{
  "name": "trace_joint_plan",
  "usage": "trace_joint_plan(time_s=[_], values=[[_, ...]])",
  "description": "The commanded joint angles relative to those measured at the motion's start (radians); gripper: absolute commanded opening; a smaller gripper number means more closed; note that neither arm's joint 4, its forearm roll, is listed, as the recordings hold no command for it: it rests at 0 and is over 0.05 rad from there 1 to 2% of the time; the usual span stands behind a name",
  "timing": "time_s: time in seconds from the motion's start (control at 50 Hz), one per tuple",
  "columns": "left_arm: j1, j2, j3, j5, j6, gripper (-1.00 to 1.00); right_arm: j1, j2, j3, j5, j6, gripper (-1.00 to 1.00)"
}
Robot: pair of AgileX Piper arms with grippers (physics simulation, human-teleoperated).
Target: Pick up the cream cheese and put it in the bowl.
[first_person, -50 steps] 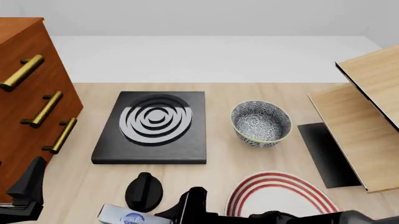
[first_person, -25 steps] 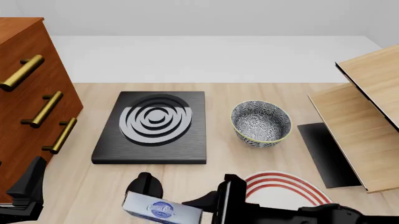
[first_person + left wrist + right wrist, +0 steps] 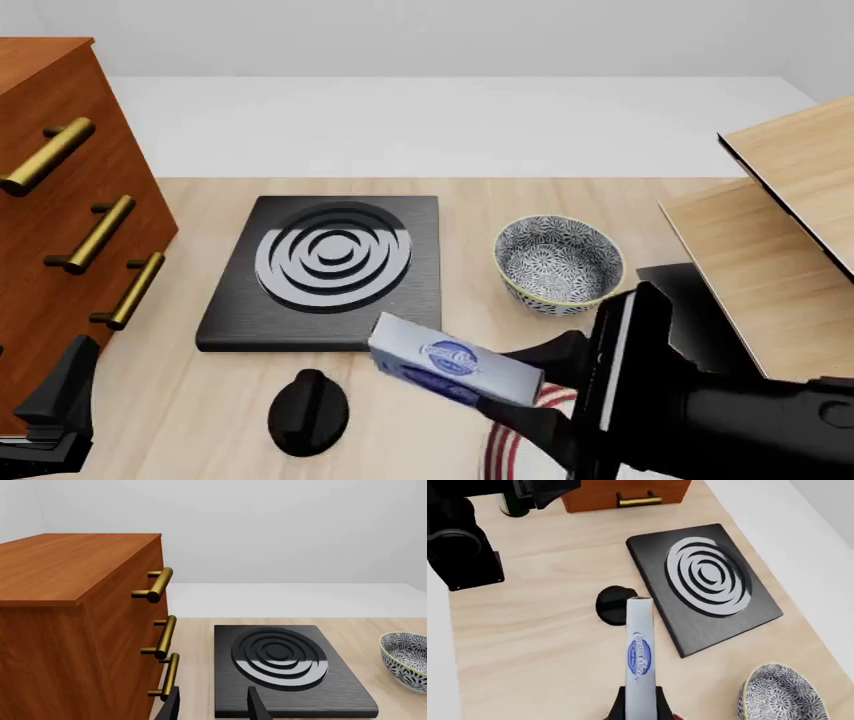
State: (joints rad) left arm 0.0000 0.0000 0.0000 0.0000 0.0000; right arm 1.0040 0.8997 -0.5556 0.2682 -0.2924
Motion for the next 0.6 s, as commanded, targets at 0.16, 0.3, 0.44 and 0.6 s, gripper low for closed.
trace_joint_plan(time_s=[0.16,0.3,0.44,0.6], values=[[0.0,0.0,0.0,0.0,0.0,1.0,-0.192,-0.053,-0.18,0.33,-0.037,-1.0],[0.0,0.0,0.0,0.0,0.0,1.0,-0.258,-0.028,-0.263,0.429,-0.059,-1.0],[0.0,0.0,0.0,0.0,0.0,1.0,-0.343,0.006,-0.347,0.513,-0.063,-1.0],[0.0,0.0,0.0,0.0,0.0,1.0,-0.413,0.046,-0.397,0.547,-0.058,-1.0]])
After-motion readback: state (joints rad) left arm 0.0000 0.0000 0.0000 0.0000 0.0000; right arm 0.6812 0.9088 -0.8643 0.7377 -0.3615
